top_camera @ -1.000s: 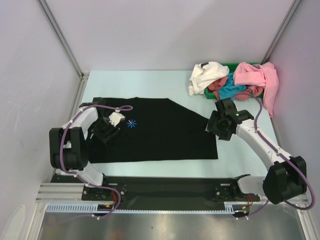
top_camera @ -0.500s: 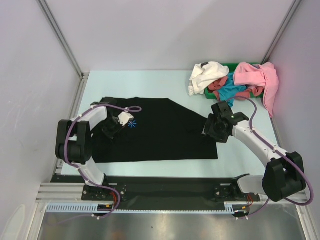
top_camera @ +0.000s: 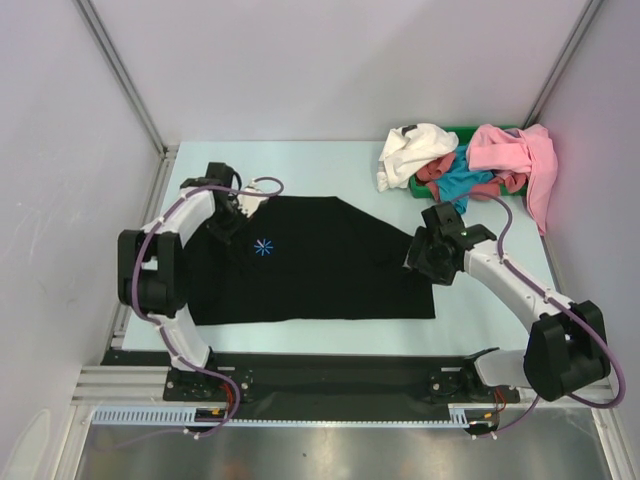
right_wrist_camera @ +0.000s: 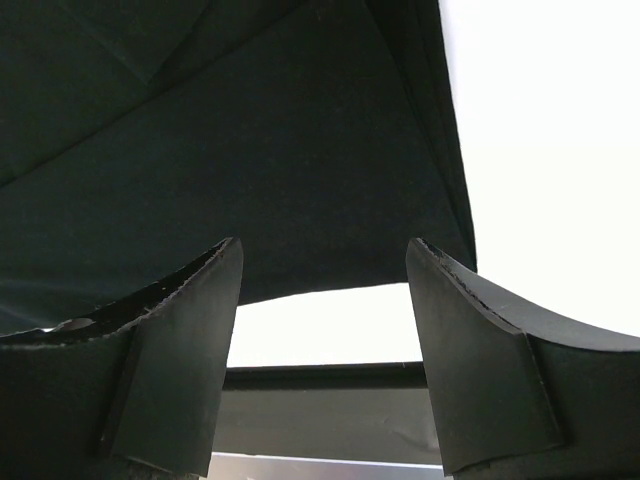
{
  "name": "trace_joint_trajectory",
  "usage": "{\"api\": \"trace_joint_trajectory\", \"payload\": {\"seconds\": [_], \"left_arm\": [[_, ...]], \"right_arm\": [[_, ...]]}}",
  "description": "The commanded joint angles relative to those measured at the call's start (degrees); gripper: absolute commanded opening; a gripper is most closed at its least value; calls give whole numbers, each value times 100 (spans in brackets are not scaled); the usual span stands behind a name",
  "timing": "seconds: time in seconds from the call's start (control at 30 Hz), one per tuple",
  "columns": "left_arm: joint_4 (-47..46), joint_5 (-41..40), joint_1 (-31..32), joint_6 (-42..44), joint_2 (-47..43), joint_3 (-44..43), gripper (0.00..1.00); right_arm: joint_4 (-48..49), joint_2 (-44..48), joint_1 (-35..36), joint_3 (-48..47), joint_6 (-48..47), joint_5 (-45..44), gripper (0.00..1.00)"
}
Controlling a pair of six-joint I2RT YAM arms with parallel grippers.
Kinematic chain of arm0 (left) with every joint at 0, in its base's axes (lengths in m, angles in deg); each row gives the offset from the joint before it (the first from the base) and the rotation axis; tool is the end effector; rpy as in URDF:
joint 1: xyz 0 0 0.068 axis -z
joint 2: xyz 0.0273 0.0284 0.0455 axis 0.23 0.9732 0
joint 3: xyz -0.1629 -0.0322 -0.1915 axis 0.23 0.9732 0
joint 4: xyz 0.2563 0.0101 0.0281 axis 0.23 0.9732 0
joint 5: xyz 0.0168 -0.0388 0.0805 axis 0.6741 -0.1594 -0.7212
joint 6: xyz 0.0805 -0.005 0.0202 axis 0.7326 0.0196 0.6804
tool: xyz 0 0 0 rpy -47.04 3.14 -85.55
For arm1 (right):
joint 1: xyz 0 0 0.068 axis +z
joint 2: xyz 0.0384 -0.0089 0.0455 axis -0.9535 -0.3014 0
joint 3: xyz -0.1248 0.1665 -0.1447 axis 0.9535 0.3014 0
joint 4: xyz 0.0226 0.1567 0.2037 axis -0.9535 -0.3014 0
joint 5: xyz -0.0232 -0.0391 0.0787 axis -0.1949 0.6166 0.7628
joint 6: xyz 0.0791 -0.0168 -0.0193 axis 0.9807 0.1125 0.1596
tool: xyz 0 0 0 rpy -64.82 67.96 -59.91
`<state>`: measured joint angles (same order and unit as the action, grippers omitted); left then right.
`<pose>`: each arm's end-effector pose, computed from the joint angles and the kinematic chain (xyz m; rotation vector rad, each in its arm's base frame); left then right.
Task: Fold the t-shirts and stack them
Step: Fold the tshirt
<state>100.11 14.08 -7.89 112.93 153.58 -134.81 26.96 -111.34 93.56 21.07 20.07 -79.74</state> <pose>0.3491 -0.0372 0.1578 1.0598 2.6724 0.0252 0.2489 0.0906 0.1841 0.4528 2.6860 0.2191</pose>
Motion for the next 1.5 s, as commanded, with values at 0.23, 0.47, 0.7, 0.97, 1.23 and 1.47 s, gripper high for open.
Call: {"api": "trace_joint_trajectory", "payload": {"seconds": [0.23, 0.47, 0.7, 0.97, 1.23, 1.47], "left_arm": [[-291, 174, 250, -157, 738, -753, 10], [-607, 657, 390, -254, 589, -622, 14], [-766, 1106, 496, -227, 606, -577, 19], [-810, 1877, 584, -210, 493, -507, 28], [-776, 2188, 330, -728, -464, -288, 67], [-142, 404, -1136, -1045, -1045, 476, 76]], "right_arm": [[220, -195, 17, -14, -42, 104, 72], [290, -291, 25, 30, -50, 166, 72], [255, -423, 17, 12, -139, 87, 72], [-26, -484, -80, 161, 19, -317, 73], [-185, -248, -783, 864, 406, -317, 74], [316, -370, -783, 1348, 433, 253, 55]]}}
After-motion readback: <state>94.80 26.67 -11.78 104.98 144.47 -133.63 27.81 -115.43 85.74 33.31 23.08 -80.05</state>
